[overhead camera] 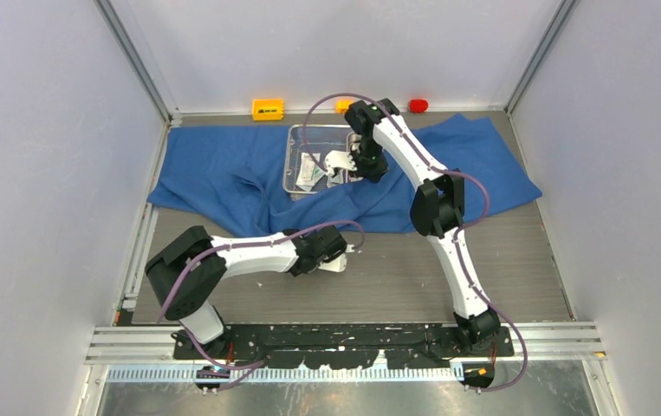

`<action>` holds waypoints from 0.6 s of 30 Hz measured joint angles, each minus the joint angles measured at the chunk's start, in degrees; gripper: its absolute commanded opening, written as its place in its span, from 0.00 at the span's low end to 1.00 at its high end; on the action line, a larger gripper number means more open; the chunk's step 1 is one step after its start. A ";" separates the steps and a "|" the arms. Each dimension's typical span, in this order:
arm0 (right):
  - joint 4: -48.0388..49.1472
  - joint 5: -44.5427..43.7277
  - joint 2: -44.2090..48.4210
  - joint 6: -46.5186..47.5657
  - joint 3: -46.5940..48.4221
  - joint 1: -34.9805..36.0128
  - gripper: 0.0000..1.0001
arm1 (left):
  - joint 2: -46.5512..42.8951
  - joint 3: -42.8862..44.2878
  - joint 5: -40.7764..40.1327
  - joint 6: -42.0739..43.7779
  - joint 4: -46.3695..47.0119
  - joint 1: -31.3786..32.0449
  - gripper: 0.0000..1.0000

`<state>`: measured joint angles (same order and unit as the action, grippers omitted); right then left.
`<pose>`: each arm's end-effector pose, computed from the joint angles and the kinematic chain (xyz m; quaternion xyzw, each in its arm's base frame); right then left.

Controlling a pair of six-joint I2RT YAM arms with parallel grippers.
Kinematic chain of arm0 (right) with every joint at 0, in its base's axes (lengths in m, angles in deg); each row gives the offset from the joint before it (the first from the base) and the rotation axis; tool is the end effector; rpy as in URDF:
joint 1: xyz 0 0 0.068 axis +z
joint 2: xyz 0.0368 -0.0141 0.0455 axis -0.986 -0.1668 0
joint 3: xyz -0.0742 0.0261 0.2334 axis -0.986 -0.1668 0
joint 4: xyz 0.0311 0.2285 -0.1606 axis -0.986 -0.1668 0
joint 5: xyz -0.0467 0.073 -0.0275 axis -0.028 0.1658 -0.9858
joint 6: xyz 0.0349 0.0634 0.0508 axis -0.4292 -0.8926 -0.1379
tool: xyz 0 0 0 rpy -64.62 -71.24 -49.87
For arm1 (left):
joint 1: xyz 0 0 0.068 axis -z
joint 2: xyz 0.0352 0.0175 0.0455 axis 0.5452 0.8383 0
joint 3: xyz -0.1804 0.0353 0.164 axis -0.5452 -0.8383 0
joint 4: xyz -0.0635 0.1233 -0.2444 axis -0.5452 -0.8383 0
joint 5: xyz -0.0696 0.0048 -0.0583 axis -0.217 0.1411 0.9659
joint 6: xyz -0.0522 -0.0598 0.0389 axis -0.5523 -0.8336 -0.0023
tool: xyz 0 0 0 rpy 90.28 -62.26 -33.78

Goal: Open and lay out the surgical kit
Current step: Open the surgical kit at the center of the board.

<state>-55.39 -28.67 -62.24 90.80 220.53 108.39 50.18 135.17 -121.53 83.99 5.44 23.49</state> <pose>0.4209 0.2335 0.1718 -0.8048 0.5903 0.0368 0.0488 0.2041 -0.2333 0.0726 0.6933 0.6542 0.2539 0.1643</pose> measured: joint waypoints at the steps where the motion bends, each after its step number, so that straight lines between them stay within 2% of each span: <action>1: 0.20 0.22 0.55 -0.63 -0.72 -0.26 0.01 | -0.52 0.00 0.31 -0.02 -0.02 -0.42 0.00; 6: 0.63 2.05 5.42 -4.13 -4.46 -1.64 0.01 | -4.46 0.00 2.29 -0.04 -0.22 -2.75 0.00; 7: 0.74 2.40 6.51 -4.63 -4.92 -2.01 0.04 | -5.22 0.00 2.58 -0.02 -0.28 -3.06 0.00; 11: 2.82 3.91 10.88 -7.19 -6.23 -3.56 0.45 | -7.43 -0.24 2.91 0.90 0.02 -3.41 0.00; 12: 3.61 4.31 11.39 -7.80 -6.19 -3.87 0.51 | -7.72 -0.50 2.80 1.25 0.31 -3.41 0.00; 15: 4.94 5.29 10.69 -9.44 -4.02 -4.55 0.63 | -8.81 -1.66 2.58 2.54 1.31 -3.34 0.00; 18: 5.55 6.60 8.63 -11.13 -0.85 -4.37 0.67 | -11.28 -2.45 2.19 3.74 1.90 -3.32 0.00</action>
<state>-49.84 -22.07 -53.60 79.67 219.67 104.02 38.90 132.73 -119.34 87.73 7.34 20.17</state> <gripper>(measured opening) 0.638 0.024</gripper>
